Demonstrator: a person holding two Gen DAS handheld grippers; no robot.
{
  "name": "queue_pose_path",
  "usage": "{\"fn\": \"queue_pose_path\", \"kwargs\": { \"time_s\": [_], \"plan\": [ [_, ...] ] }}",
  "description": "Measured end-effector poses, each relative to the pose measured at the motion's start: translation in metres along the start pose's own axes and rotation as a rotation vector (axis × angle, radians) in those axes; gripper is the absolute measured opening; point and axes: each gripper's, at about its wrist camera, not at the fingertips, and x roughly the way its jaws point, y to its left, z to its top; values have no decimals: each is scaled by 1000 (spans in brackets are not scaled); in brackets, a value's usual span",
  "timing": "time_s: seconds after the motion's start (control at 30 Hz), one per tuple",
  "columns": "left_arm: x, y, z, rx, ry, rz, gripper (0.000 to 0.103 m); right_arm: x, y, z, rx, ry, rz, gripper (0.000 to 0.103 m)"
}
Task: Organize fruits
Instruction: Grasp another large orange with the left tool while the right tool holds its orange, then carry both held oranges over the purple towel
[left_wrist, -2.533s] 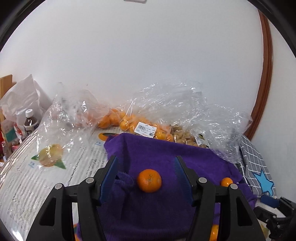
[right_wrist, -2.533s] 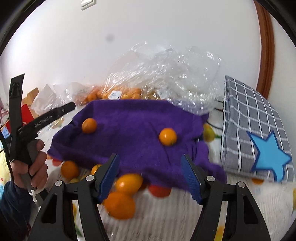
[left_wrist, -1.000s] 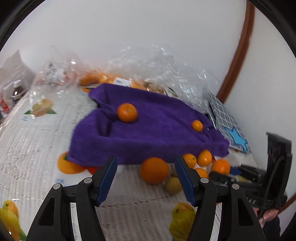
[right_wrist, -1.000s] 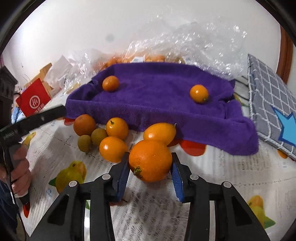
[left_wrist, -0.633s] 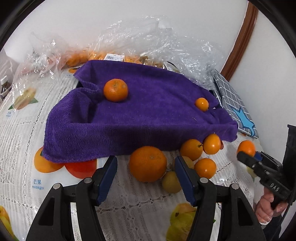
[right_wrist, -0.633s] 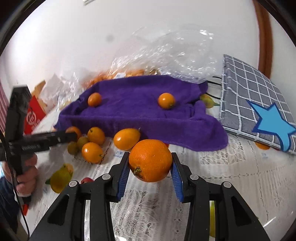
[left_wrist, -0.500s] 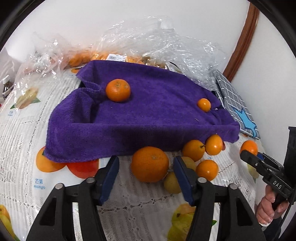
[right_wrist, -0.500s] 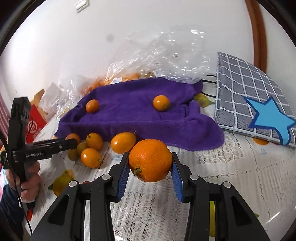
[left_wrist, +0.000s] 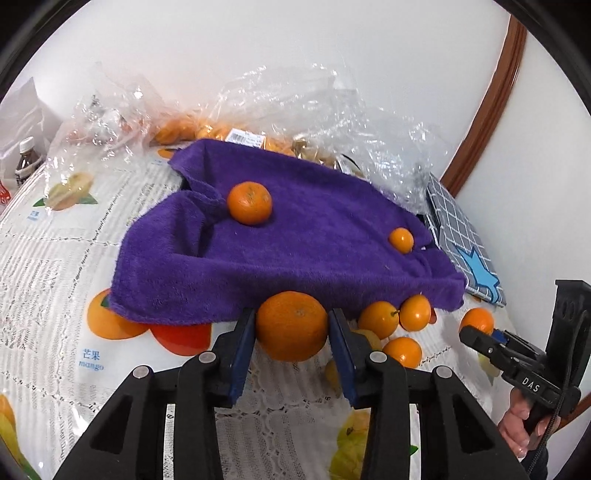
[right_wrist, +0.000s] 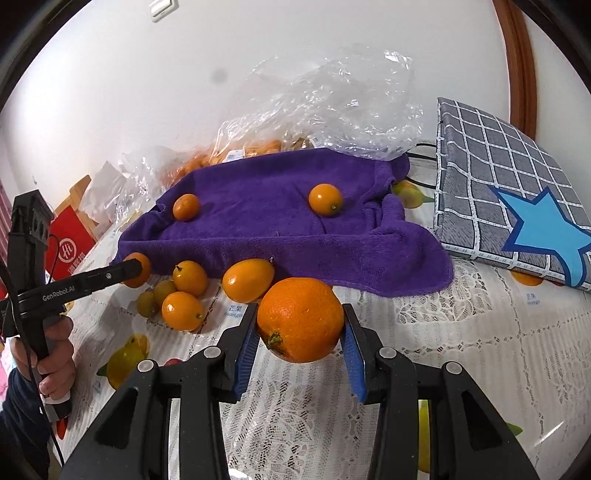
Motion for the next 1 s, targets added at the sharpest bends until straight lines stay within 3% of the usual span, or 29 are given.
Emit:
{"fn": "queue_pose_path", "kwargs": {
  "time_s": [0.43, 0.8, 0.9, 1.0],
  "plan": [
    [-11, -3, 1, 16, -61, -13, 38, -2, -1, 0, 8, -4, -1, 42],
    [-32, 19, 13, -90, -156, 9, 38, -8, -1, 1, 6, -37, 24, 42],
    [-38, 17, 21, -72, -183, 32, 38, -12, -1, 10, 20, -36, 59, 42],
    [-44, 12, 35, -53, -214, 29, 38, -24, 5, 32, -4, -89, 83, 42]
  ]
}}
